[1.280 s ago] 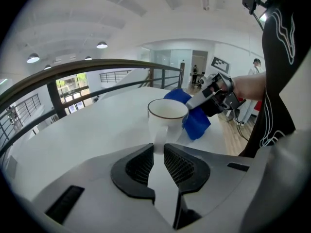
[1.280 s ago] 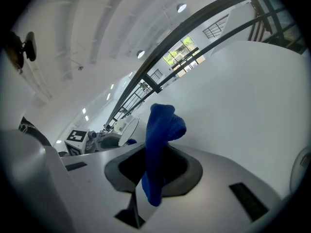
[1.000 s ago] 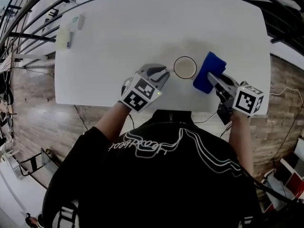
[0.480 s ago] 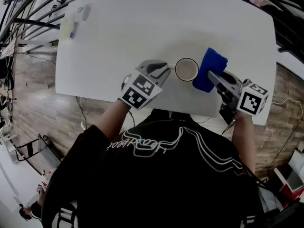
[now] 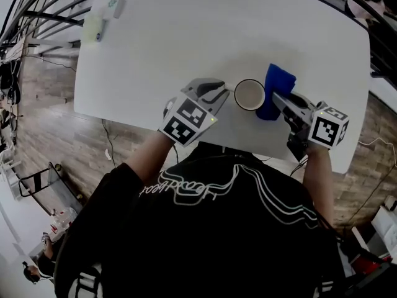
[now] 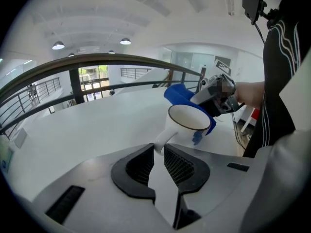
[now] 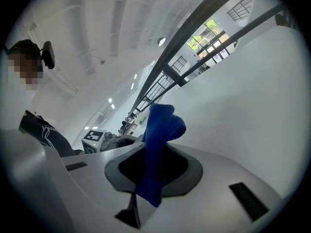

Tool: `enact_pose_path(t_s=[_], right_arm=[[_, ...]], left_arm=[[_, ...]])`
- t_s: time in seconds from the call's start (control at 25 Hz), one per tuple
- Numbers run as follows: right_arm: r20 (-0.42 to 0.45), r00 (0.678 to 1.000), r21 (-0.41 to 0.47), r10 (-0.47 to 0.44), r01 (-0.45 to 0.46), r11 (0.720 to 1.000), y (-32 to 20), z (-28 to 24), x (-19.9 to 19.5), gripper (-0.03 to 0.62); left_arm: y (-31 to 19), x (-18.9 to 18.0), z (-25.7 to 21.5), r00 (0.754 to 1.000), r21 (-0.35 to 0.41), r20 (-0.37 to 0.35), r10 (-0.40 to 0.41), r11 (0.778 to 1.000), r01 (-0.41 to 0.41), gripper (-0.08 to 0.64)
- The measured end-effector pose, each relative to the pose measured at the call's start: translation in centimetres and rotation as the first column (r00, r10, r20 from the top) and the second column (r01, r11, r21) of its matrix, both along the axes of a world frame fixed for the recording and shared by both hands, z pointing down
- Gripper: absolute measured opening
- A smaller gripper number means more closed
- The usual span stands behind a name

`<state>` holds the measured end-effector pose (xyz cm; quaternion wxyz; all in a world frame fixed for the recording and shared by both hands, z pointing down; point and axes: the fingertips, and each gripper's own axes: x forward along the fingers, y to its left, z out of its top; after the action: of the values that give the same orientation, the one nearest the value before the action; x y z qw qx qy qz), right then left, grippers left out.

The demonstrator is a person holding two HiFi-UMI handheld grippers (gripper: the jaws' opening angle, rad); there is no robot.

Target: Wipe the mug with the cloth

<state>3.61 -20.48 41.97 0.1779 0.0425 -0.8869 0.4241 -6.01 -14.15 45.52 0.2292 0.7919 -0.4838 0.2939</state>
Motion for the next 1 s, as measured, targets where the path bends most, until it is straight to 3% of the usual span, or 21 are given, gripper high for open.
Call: enact_pose_path(t_s=[0.36,0.6,0.8,1.0], right_arm=[[-0.098,0.995,-0.038,-0.036,0.033,0.999,-0.5,3.3,-1.0,0.060],[-0.181,0.980,0.019,-0.087,0.092,0.996,-0.5,4.4,-1.6,0.060],[-0.152,0.981,0.019,-0.117,0.121,0.992,-1.3,3.7,-1.2,0.060],[-0.060,0.987,0.012,-0.146,0.147,0.989,-3.3,1.1,-0.9,0.060]], left_arm=[[-0.7,-0.6,0.1,0.997,0.006,-0.038,-0.061,0.998,0.061,0.066],[-1.3,-1.0,0.2,0.996,0.009,-0.049,-0.078,0.997,0.079,0.061],[-1.9,-1.1,0.2,0.997,0.028,-0.046,-0.069,0.997,0.070,0.058],[-3.0,-0.8,-0.1,0.998,0.050,-0.042,-0.041,0.998,0.043,0.055]])
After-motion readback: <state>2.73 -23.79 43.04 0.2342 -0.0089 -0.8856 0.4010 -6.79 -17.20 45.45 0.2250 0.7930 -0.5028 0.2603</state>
